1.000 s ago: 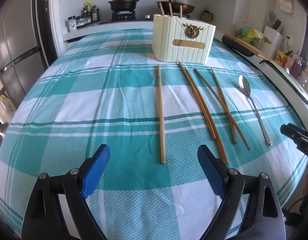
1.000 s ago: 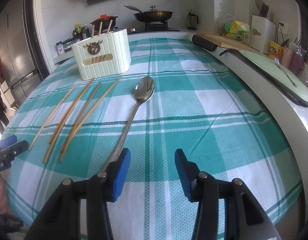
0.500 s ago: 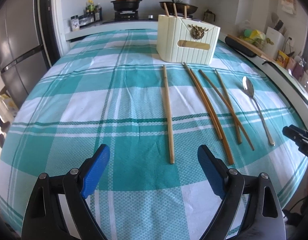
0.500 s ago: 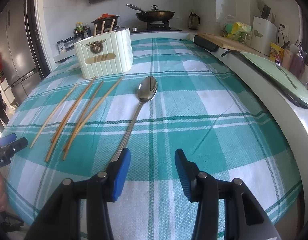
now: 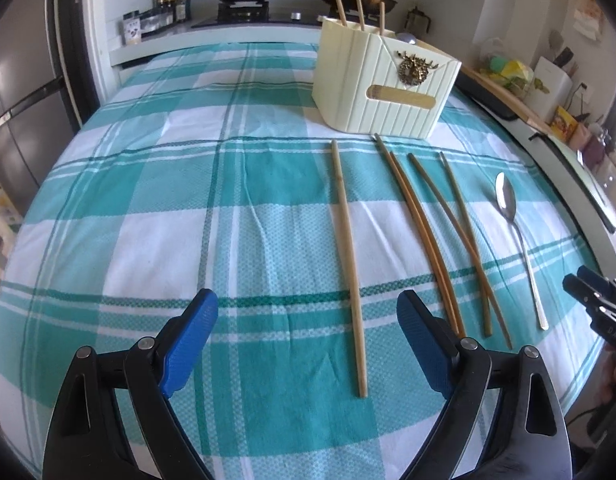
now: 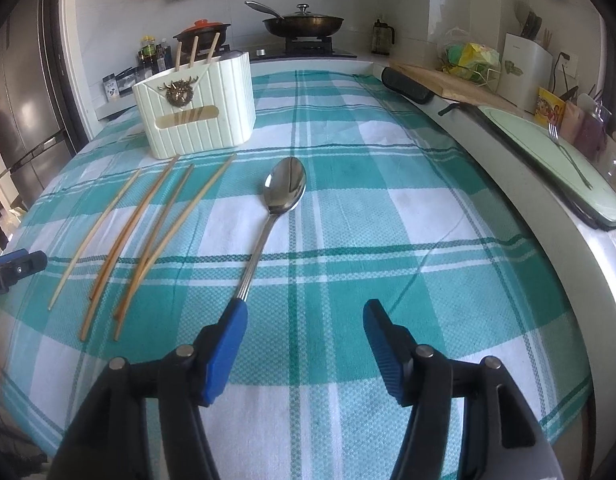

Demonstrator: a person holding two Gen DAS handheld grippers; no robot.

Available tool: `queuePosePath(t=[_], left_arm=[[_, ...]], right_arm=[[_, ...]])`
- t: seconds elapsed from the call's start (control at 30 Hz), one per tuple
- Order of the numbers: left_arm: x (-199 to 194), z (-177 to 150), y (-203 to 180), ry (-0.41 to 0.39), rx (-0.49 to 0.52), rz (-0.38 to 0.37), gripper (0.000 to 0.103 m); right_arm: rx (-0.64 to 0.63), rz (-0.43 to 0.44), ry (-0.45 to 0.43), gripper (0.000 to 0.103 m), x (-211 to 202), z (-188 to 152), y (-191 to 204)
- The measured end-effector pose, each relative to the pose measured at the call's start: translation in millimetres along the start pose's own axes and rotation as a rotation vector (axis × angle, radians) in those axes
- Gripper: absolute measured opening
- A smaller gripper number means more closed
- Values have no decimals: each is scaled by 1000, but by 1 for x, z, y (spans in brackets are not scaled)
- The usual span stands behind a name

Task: Organize utensils
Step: 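Move the right tool over the steel spoon, aligning its fingers with the bowl, then grasp the steel spoon with the right tool while the left tool grasps a wooden chopstick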

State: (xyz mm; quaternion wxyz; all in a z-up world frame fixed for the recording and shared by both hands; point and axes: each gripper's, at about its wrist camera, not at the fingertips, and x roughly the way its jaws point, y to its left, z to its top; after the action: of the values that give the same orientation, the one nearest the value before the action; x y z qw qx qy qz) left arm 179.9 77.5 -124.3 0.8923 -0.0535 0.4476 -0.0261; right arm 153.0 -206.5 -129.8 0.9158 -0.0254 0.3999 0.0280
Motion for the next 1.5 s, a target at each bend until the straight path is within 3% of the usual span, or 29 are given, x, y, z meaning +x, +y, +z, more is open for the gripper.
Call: queuePosePath(t=[0.23, 0.57, 0.83, 0.9, 1.0, 1.07, 1.1, 1.17, 1.2, 1.33, 1.5], left_arm=[[39, 39, -9, 68, 80, 9, 92], [85, 71, -16, 137, 122, 40, 92], [97, 83, -21, 148, 130, 27, 91], [97, 86, -22, 153, 129, 19, 86], [99, 94, -24, 164, 124, -6, 69], [101, 100, -27, 171, 116, -26, 53], [102, 102, -28, 173, 113, -29, 48], [105, 106, -31, 168, 112, -34, 14], [107, 107, -32, 170, 108, -39, 6], [107, 109, -27, 156, 53, -75, 4], [81, 116, -20, 73, 6, -100, 4]], right_arm=[[-90, -8, 66, 63, 38, 42, 25], [66, 41, 158, 63, 80, 69, 10], [22, -16, 181, 69, 110, 80, 23], [3, -36, 174, 69, 115, 84, 27], [13, -56, 164, 68, 118, 88, 27], [13, -61, 159, 66, 120, 91, 27], [7, -64, 155, 61, 122, 93, 28], [-16, -80, 145, 48, 124, 98, 31], [-26, -81, 143, 42, 125, 100, 32], [-51, -54, 131, 42, 127, 105, 33], [-41, 30, 65, 42, 106, 108, 25]])
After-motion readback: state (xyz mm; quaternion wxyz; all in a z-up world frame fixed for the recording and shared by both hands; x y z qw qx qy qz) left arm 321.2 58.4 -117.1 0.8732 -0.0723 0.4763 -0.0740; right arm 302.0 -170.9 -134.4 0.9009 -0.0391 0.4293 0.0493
